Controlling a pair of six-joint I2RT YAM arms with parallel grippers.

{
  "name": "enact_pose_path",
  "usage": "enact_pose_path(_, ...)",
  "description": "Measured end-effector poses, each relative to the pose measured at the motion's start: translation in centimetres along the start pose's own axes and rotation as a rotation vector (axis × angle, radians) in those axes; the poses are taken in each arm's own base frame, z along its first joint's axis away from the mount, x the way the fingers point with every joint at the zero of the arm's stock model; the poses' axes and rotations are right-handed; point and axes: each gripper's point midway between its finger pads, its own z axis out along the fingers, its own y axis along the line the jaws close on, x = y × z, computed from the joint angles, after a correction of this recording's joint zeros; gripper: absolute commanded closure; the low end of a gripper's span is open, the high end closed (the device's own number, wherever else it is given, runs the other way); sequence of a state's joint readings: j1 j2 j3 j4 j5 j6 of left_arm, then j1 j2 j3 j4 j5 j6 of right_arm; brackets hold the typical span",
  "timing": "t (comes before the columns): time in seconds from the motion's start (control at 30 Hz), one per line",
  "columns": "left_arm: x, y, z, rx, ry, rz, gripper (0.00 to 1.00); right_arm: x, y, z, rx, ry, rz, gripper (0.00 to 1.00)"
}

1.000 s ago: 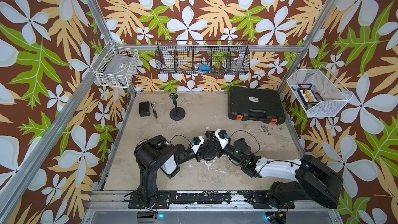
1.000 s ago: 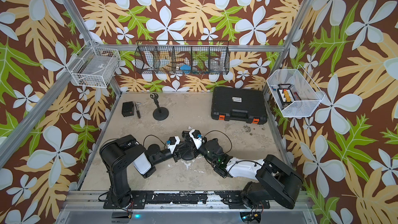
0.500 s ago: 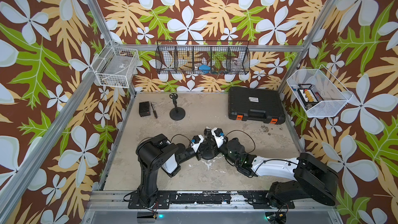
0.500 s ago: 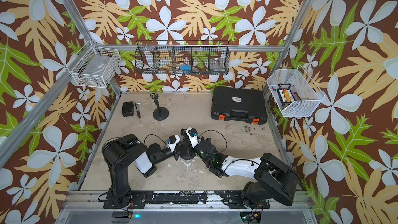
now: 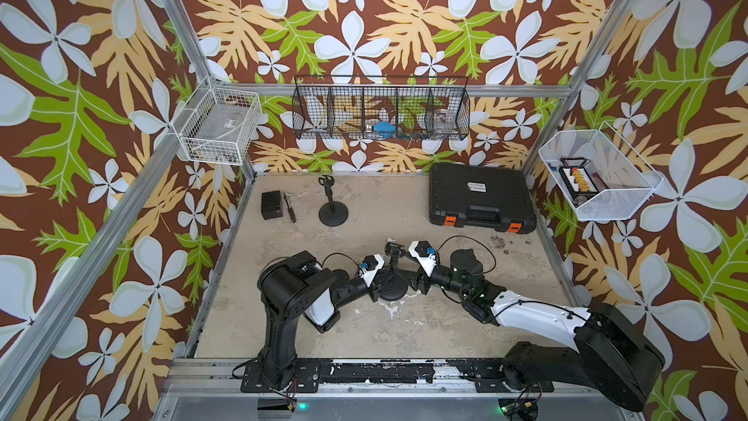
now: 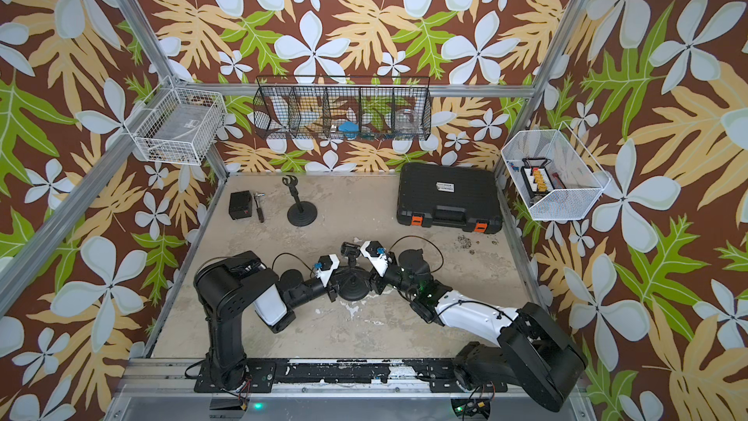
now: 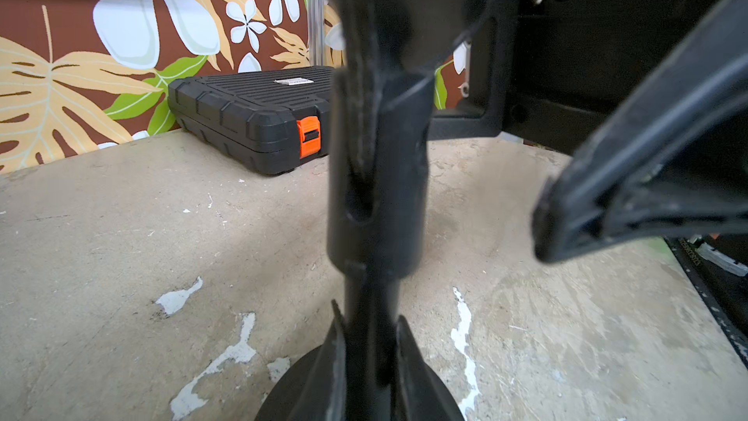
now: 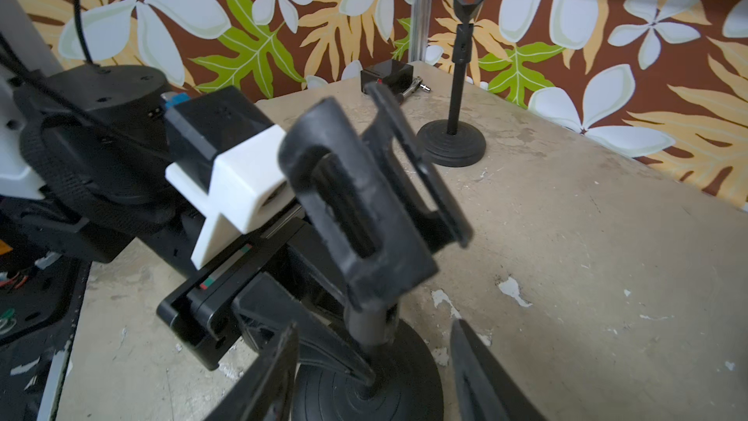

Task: Assemble a microphone stand
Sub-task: Screw the microphone stand pole into the microphone stand base.

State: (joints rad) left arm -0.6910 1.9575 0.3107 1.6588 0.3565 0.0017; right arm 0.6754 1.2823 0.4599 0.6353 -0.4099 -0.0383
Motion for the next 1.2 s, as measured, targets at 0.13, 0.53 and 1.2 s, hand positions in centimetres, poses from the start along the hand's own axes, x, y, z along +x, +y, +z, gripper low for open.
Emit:
enact_pose_path(0.13, 0.1, -0.1, 0.3, 0.011, 0.001, 0.0, 1.0, 0.0, -0.2, 0.5, -0.034, 0.019, -0.041, 0.45)
enact_pose_path(0.53, 0.8, -0.1, 0.7, 0.023, 0.013, -0.005, 1.0, 0.0, -0.6, 2.6, -0.086, 0.06, -0.031, 0.9)
enact_pose_path(1.2, 1.1, 0.0, 0.7, 0.015, 0.033, -0.035, 0.71, 0.4, -0.6, 2.6, 0.344, -0.111, 0.101, 1.0)
